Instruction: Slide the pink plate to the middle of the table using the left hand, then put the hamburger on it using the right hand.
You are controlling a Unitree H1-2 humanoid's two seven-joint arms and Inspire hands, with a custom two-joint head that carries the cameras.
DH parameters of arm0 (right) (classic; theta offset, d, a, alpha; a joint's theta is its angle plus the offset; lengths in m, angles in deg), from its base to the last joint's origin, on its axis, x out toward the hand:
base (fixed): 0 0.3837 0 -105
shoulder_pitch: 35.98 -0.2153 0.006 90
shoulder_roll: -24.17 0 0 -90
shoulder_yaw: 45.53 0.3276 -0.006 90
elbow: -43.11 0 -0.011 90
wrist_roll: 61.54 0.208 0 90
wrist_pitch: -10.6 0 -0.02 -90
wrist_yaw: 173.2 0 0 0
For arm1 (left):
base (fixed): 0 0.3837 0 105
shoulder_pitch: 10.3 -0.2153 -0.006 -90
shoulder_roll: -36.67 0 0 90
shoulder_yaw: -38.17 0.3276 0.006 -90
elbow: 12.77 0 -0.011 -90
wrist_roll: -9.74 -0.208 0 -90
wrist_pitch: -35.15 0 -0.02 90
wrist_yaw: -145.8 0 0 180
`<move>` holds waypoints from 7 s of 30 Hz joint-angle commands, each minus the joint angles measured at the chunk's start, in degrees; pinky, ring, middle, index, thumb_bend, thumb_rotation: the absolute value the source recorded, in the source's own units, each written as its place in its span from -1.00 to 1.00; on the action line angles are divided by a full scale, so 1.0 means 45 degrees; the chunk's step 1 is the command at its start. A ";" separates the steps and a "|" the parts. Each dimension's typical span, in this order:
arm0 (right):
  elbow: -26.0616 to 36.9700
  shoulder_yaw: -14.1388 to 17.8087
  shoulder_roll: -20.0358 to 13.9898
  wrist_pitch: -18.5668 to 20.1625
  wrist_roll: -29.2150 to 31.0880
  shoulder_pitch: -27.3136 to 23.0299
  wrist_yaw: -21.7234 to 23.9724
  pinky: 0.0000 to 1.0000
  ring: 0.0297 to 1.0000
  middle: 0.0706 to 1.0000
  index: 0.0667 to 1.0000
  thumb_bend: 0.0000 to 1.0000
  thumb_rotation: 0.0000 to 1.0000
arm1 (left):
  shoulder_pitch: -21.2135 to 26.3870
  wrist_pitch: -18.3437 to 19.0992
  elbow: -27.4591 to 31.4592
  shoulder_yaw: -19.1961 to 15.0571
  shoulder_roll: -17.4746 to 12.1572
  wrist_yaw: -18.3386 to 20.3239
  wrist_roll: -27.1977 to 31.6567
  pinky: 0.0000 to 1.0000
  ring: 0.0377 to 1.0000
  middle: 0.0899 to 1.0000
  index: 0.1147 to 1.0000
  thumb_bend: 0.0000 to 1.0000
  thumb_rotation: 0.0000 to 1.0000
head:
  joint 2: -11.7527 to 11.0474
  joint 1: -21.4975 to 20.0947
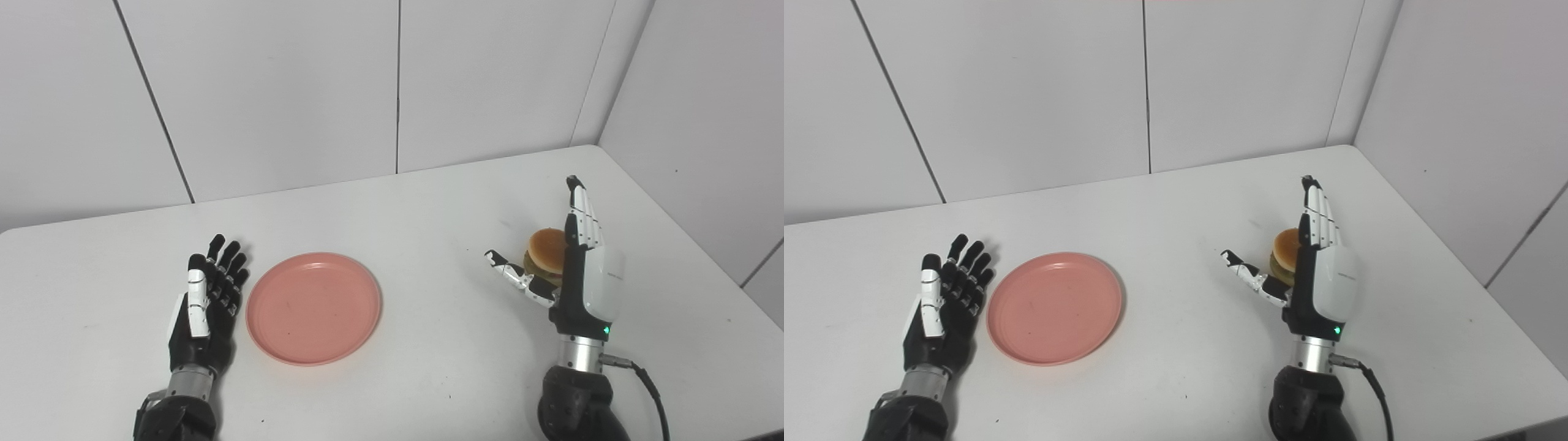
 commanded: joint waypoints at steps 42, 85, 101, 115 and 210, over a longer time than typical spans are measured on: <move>-0.3753 -0.0231 -0.1418 0.2437 0.1417 -0.1307 0.0552 0.66 0.74 0.76 0.84 0.68 -0.26 | -0.0558 -0.0032 -0.0475 -0.0129 -0.0295 0.0234 0.0149 1.00 0.95 0.93 0.91 0.23 1.00 | 0.0218 -0.0089; -0.1685 -0.0219 -0.1177 0.5209 0.1667 -0.0712 0.2301 0.51 0.66 0.71 0.80 0.58 -0.36 | -0.0547 0.0295 -0.0334 -0.0161 -0.0343 0.0281 0.0265 1.00 0.97 0.94 0.93 0.24 1.00 | 0.0338 -0.0057; -0.2902 -0.0221 -0.1301 0.3745 0.2400 -0.0996 0.0994 -0.04 0.03 -0.08 0.34 0.11 -1.00 | -0.0633 0.0074 -0.0279 -0.0024 -0.0222 0.0198 0.0077 1.00 0.94 0.91 0.90 0.26 1.00 | 0.0286 0.0140; -0.2865 -0.0191 -0.1606 0.2601 0.2847 -0.0782 0.0670 -0.52 -0.43 -0.13 -0.10 0.05 -1.00 | -0.0884 0.0103 0.0174 0.0264 0.0040 -0.0108 -0.0233 1.00 0.95 0.93 0.92 0.24 1.00 | 0.0184 0.0711; -0.4894 -0.6199 0.0053 -0.2240 0.0221 -0.5565 0.4326 -0.47 -0.30 -0.16 0.02 0.01 -1.00 | -0.1439 -0.1261 0.0310 0.1732 0.1877 -0.2369 -0.3100 1.00 0.90 0.85 0.87 0.13 1.00 | -0.0091 0.7180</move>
